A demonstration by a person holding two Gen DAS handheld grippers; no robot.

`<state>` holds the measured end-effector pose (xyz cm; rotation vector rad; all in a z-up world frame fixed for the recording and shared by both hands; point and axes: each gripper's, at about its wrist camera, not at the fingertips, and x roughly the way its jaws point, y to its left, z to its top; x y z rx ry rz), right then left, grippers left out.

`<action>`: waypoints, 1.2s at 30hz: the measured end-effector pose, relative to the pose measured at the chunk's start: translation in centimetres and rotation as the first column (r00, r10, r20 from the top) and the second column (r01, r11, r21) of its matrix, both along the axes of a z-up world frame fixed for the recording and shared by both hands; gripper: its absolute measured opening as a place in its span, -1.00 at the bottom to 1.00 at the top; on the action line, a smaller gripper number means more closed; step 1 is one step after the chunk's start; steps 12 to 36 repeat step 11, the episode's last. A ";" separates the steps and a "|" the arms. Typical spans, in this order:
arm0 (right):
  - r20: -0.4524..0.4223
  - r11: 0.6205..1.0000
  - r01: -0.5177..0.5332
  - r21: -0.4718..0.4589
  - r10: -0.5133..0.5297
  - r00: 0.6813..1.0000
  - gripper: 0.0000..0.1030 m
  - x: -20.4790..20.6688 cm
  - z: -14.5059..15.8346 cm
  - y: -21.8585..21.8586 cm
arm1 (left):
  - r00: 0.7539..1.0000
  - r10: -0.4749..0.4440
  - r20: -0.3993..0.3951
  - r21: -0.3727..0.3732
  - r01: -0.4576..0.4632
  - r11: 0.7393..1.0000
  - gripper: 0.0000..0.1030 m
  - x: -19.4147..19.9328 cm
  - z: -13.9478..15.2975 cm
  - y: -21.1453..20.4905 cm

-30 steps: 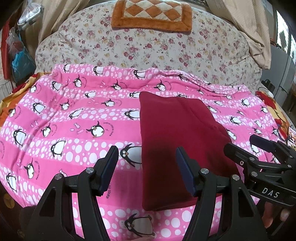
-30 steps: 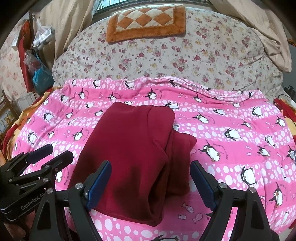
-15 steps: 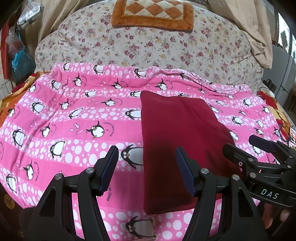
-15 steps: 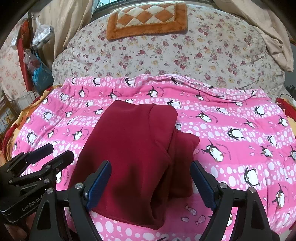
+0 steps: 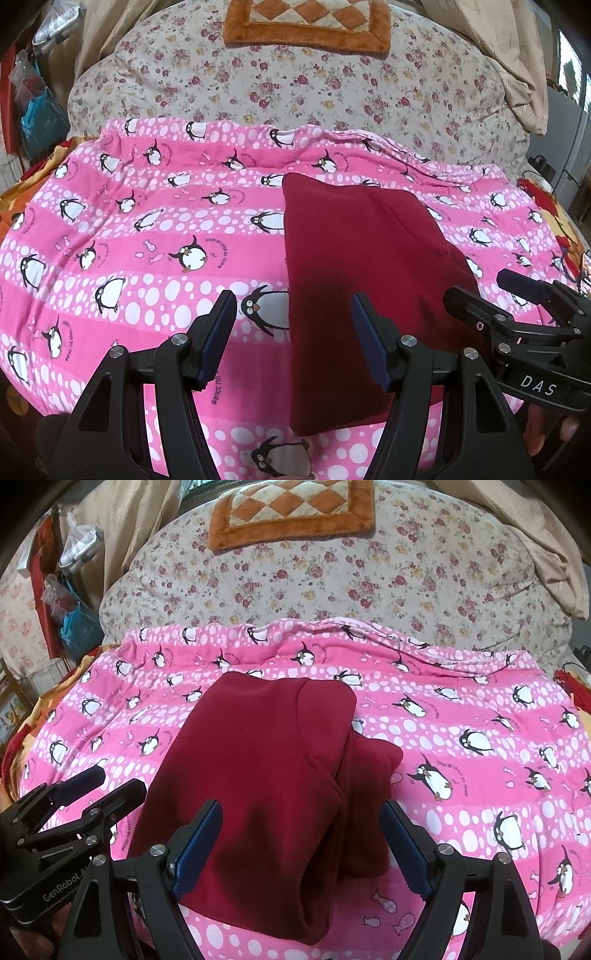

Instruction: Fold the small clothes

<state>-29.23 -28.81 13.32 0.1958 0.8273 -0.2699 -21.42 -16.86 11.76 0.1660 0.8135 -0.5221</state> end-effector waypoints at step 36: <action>-0.023 1.000 -0.002 0.013 0.003 1.000 0.65 1.0 -1.0 -0.6 | 1.000 -0.008 -0.015 -0.019 0.008 1.000 0.25 1.7 -0.8 0.2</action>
